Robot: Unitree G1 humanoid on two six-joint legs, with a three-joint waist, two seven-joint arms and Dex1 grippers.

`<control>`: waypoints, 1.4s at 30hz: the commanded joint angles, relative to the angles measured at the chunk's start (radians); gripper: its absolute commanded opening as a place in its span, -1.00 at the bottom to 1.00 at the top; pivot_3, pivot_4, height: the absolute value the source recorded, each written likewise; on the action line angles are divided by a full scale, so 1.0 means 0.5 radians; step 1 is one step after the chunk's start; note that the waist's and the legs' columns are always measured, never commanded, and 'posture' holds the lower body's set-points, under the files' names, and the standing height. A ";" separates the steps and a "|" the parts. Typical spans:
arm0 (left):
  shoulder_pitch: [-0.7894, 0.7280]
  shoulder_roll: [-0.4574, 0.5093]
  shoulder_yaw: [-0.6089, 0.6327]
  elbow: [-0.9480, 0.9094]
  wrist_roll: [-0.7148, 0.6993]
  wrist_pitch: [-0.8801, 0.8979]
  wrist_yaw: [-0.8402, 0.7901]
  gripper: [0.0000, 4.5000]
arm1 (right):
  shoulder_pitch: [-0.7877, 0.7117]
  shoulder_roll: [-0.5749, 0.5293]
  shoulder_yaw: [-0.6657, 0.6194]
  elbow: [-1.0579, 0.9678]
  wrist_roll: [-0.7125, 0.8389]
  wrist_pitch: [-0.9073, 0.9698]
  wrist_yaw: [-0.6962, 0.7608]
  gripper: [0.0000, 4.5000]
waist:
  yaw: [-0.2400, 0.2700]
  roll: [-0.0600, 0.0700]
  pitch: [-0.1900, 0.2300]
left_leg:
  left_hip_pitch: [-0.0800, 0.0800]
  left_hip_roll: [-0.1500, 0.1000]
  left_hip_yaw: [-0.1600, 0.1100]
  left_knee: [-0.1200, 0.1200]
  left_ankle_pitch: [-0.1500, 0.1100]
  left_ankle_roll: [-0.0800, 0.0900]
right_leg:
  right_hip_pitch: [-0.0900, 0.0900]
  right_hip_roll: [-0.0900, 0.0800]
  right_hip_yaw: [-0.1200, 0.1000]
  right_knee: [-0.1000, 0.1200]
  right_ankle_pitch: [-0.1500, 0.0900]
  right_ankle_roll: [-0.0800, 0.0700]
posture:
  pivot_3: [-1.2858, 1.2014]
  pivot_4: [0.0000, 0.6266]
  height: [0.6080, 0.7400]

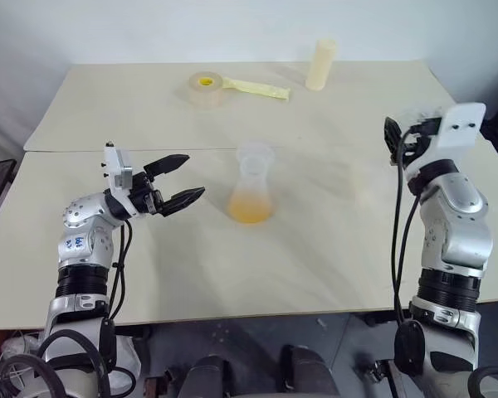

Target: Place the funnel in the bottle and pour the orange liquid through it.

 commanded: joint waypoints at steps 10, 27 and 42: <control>0.031 0.076 0.002 -0.152 0.059 0.167 0.223 1.00 | 0.170 -0.073 0.033 -0.018 0.103 -0.260 -0.042 0.99 | 0.003 0.000 0.000 | 0.001 0.000 0.001 0.001 0.000 0.000 | 0.000 0.000 0.001 0.000 0.000 0.000 | 0.03 -0.52 1.00; 0.133 0.173 -0.021 -0.254 0.081 0.296 0.177 1.00 | -0.011 -0.311 0.117 -0.316 0.503 -0.098 0.322 0.99 | 0.005 0.001 0.000 | 0.000 0.000 0.002 0.001 0.000 0.000 | 0.000 0.000 0.002 -0.001 0.000 0.000 | 0.03 -0.52 1.00; 0.292 0.327 -0.050 -0.088 0.110 0.019 -0.257 1.00 | 1.111 -0.994 0.169 -0.579 0.788 -0.140 1.596 0.99 | 0.072 -0.005 0.001 | 0.000 0.000 0.013 0.007 0.000 0.002 | 0.006 -0.001 0.000 -0.013 0.001 0.001 | 0.03 -0.52 1.00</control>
